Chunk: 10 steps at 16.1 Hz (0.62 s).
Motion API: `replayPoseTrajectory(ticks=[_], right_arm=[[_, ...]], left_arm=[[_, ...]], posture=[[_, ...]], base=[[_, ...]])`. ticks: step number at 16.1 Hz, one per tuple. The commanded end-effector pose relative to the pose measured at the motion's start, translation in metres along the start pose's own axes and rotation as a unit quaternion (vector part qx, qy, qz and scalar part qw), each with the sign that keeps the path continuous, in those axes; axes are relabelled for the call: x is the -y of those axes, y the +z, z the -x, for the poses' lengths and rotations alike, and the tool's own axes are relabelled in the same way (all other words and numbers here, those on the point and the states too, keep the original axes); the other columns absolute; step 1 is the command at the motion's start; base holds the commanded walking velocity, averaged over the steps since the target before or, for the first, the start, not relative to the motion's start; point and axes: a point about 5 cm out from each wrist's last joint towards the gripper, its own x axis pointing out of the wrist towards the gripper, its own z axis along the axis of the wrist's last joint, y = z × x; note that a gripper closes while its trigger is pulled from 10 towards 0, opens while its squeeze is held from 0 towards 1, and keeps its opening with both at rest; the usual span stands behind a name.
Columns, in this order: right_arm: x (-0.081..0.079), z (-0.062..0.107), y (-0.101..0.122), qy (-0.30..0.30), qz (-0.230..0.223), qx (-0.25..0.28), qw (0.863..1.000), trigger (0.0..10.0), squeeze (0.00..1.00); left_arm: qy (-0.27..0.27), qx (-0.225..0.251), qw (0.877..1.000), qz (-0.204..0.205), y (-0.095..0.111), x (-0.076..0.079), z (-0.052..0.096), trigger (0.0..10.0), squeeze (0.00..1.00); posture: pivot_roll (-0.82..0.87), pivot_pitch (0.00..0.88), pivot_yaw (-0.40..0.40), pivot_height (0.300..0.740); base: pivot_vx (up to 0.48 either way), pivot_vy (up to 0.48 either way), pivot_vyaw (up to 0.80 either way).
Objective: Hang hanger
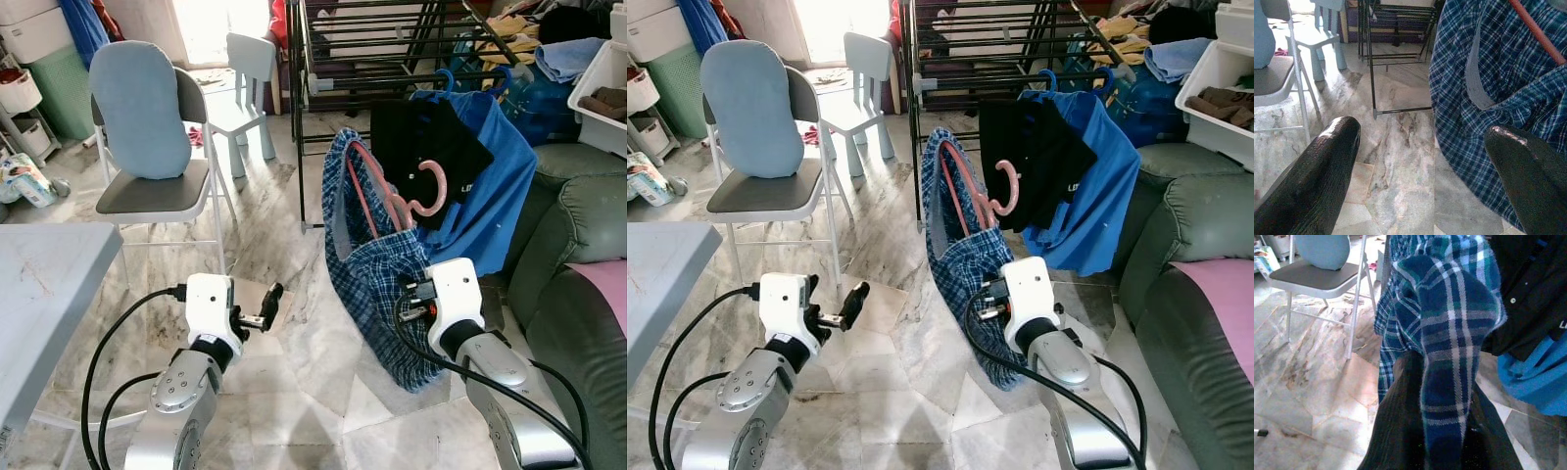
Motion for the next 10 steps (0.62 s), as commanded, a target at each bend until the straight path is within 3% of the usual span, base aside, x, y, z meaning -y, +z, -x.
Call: replayPoseTrajectory(ticks=[1, 7, 10], right_arm=[[-0.0029, -0.0023, 0.006, 0.009, 0.005, 0.016, 1.0, 10.0, 0.0], [-0.0078, -0.0026, 0.0055, 0.031, 0.018, 0.018, 0.999, 10.0, 0.0], [-0.0088, -0.0023, 0.006, 0.034, 0.019, 0.021, 0.999, 10.0, 0.0]], left_arm=[[0.006, -0.004, 1.0, -0.005, -0.002, -0.0025, 0.0007, 10.0, 0.0], [0.004, -0.009, 1.0, -0.011, -0.0044, -0.0033, 0.0011, 10.0, 0.0], [0.004, -0.011, 1.0, -0.012, -0.0054, -0.0032, 0.0017, 10.0, 0.0]], posture=[[-0.13, 0.0, 0.02, 0.74], [-0.12, 0.0, 0.018, 0.74], [-0.12, 0.0, 0.017, 0.74]], base=[[0.0, -0.255, 0.0], [0.0, -0.273, 0.0], [0.0, -0.271, 0.8]])
